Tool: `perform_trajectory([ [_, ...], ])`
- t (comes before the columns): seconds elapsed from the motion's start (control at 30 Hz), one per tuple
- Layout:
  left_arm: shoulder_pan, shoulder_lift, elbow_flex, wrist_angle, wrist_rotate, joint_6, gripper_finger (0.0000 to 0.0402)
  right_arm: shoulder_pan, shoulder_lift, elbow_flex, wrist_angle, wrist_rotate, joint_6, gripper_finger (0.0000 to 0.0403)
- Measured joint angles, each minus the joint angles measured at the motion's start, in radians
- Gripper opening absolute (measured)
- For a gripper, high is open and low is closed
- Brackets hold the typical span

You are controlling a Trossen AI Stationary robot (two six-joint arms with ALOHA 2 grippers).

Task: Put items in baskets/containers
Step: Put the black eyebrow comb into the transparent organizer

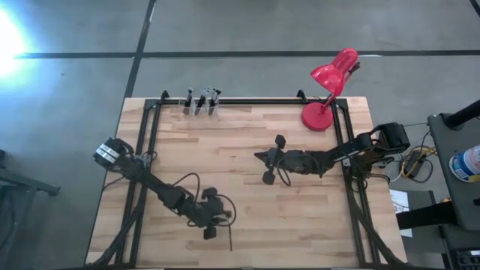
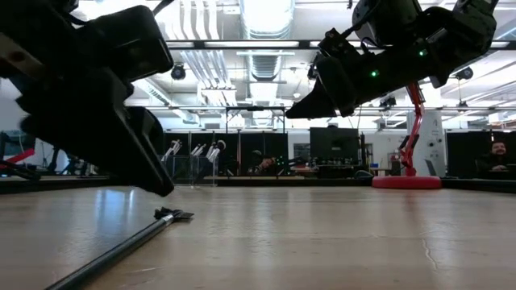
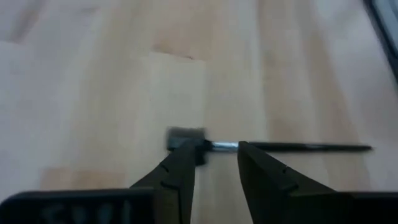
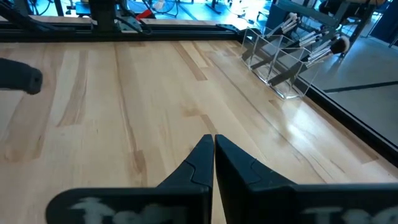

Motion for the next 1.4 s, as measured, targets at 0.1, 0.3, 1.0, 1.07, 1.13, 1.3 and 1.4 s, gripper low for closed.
perform_trajectory([
  [0.1, 0.0, 0.0, -0.001, -0.028, -0.049, -0.008, 0.0115, 0.0, 0.0, 0.0, 0.0, 0.0, 0.0, 0.0008],
  [0.3, 0.002, 0.0, -0.008, -0.041, -0.063, -0.017, 0.0115, 0.0, 0.0, 0.0, 0.0, 0.0, 0.0, 0.0008],
  [1.0, 0.002, 0.088, 0.006, 0.036, -0.079, 0.045, 0.0115, 0.0, 0.0, 0.0, 0.0, 0.0, 0.0, 0.0008],
  [1.07, 0.002, 0.088, 0.006, 0.039, -0.075, 0.056, 0.0115, 0.0, 0.0, 0.0, 0.0, 0.0, 0.0, 0.0008],
  [1.13, 0.003, 0.089, 0.006, 0.039, -0.074, 0.064, 0.0112, 0.0, 0.0, 0.0, 0.0, 0.0, 0.0, 0.0008],
  [1.3, 0.004, 0.087, 0.005, 0.037, -0.084, 0.093, 0.0058, 0.0, 0.0, 0.0, 0.0, 0.0, 0.0, 0.0008],
  [1.4, 0.004, 0.08, 0.004, 0.034, -0.109, 0.115, 0.0011, 0.0, 0.0, 0.0, 0.0, 0.0, 0.0, 0.0008],
])
